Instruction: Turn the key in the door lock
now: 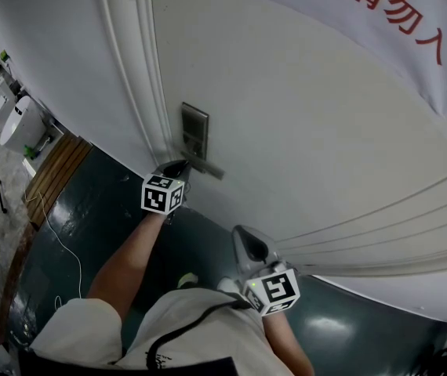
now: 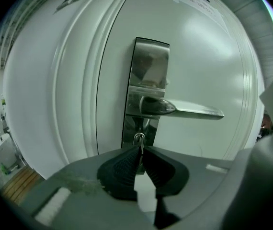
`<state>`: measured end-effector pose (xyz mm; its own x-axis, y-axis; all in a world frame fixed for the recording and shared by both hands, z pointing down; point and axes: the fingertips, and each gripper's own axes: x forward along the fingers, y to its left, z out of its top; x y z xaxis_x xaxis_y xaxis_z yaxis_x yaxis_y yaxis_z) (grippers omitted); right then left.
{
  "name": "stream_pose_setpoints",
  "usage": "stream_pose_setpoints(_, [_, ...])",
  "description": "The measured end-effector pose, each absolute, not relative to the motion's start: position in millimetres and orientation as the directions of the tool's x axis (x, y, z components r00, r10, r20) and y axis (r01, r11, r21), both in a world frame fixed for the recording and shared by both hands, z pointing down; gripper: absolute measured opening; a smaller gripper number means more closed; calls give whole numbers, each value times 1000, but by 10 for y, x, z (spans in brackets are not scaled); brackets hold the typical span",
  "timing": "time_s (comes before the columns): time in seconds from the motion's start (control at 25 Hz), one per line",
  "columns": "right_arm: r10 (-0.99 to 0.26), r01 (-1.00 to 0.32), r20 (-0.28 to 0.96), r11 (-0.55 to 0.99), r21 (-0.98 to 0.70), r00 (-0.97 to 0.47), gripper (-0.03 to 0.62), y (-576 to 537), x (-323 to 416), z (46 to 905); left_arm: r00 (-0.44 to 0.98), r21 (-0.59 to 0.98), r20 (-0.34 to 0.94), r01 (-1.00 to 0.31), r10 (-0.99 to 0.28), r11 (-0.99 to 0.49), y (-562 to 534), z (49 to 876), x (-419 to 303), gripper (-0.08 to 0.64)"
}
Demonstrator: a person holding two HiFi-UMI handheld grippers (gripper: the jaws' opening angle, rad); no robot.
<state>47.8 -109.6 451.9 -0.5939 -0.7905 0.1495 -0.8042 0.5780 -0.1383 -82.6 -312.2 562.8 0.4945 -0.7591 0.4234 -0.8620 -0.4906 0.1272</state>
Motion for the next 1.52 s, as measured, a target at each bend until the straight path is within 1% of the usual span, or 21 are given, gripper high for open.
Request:
stream_pose_setpoints(0.28, [-790,-805,152,577,-141,-593,9,-1091,456,4521,549,290,404,-835,-731,-467,-3125,5641,-846,25])
stream_pose_setpoints(0.56, [-793,-807,152,573,-140,-589,9,-1086,445,4525,609,460,364,-776,-705,-433,-3131,5677,-867,23])
stream_pose_setpoints(0.84, [-799,-813,152,566,-136,-582,9,-1076,450,4537,690,716,243,-602,-682,-353,-3152,5659,-875,25])
stream_pose_setpoints(1.0, [-807,-821,154,554,-141,-571,9,-1072,461,4528,723,820,176,-483,-668,-306,-3155,5672,-879,26])
stream_pose_setpoints(1.24, [-815,-829,151,544,-132,-559,9,-1063,447,4530,754,918,75,-308,-652,-250,-3153,5672,-867,26])
stream_pose_setpoints(1.4, [-822,-837,160,532,-132,-547,9,-1046,447,4536,762,945,22,-227,-647,-236,-3148,5673,-873,28])
stream_pose_setpoints(1.52, [-829,-844,161,521,-129,-536,9,-1046,459,4536,771,967,-37,-133,-636,-217,-3146,5653,-863,32])
